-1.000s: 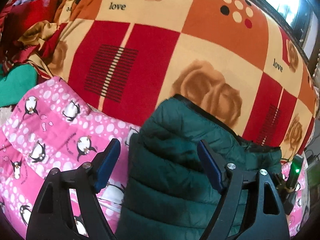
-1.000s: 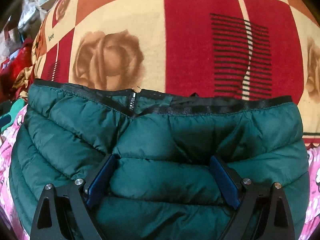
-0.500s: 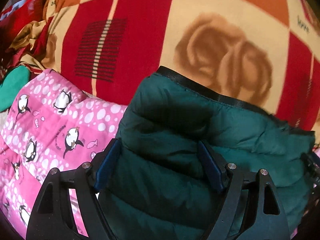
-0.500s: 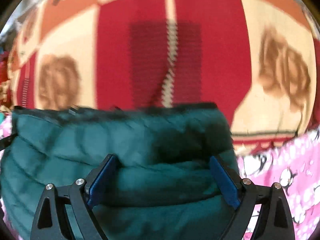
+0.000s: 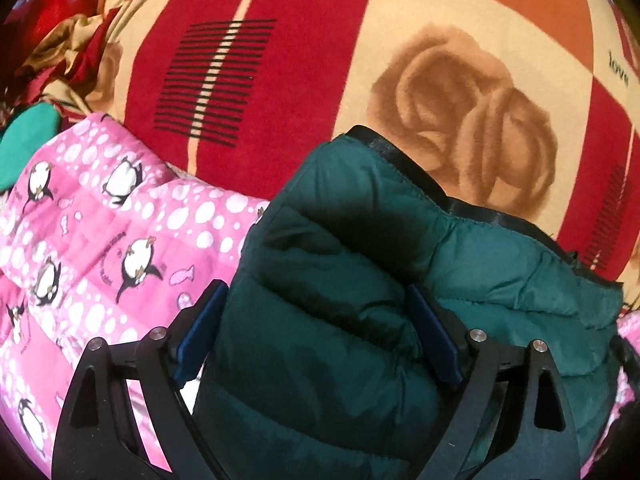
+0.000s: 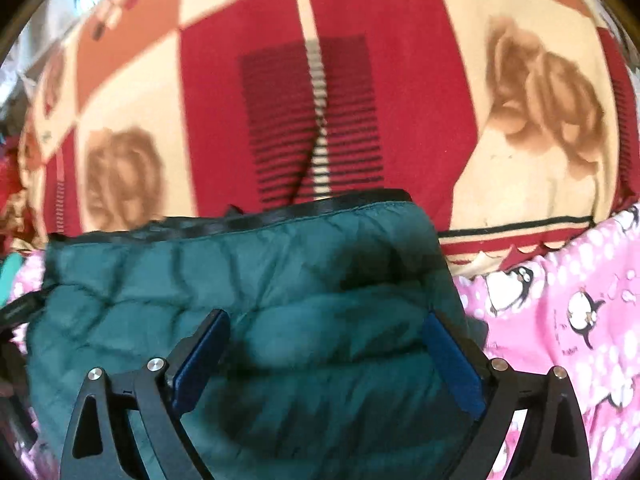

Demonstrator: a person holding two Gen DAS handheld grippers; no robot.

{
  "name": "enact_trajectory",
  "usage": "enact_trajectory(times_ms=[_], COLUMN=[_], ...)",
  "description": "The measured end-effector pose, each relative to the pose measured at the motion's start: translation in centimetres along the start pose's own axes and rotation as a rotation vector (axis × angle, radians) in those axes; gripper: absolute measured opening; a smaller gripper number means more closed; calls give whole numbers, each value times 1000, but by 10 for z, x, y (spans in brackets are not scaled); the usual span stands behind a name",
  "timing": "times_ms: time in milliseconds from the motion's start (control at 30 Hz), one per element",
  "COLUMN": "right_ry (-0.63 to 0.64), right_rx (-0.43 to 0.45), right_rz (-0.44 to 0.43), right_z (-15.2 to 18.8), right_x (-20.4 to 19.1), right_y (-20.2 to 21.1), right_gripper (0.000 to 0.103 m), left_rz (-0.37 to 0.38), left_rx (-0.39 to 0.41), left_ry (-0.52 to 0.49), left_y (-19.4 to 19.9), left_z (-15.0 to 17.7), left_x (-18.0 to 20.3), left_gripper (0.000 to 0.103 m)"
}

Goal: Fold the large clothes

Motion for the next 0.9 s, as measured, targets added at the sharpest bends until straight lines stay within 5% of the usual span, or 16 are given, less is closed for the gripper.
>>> enact_trajectory(times_ms=[267, 433, 900], right_ry=[67, 56, 0], right_rx=[32, -35, -11], right_rz=[14, 23, 24], right_z=[37, 57, 51], right_x=[-5, 5, 15], right_y=[29, 9, 38], right_gripper=[97, 97, 97], left_rz=[-19, -43, -36], left_rx=[68, 96, 113], left_ry=[-40, -72, -63], left_y=[34, 43, 52], left_z=[25, 44, 55], left_x=[-7, -3, -11], left_gripper=[90, 90, 90])
Point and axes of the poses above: each gripper's, at about its wrist camera, not at the fingertips, and y roughly against the way its jaws point, x to its right, z to its underside, the point moved 3 cm from there along -y, roughly the way its jaws point, and after that the axes turned 6 degrees about -x, right-handed, at the moved point
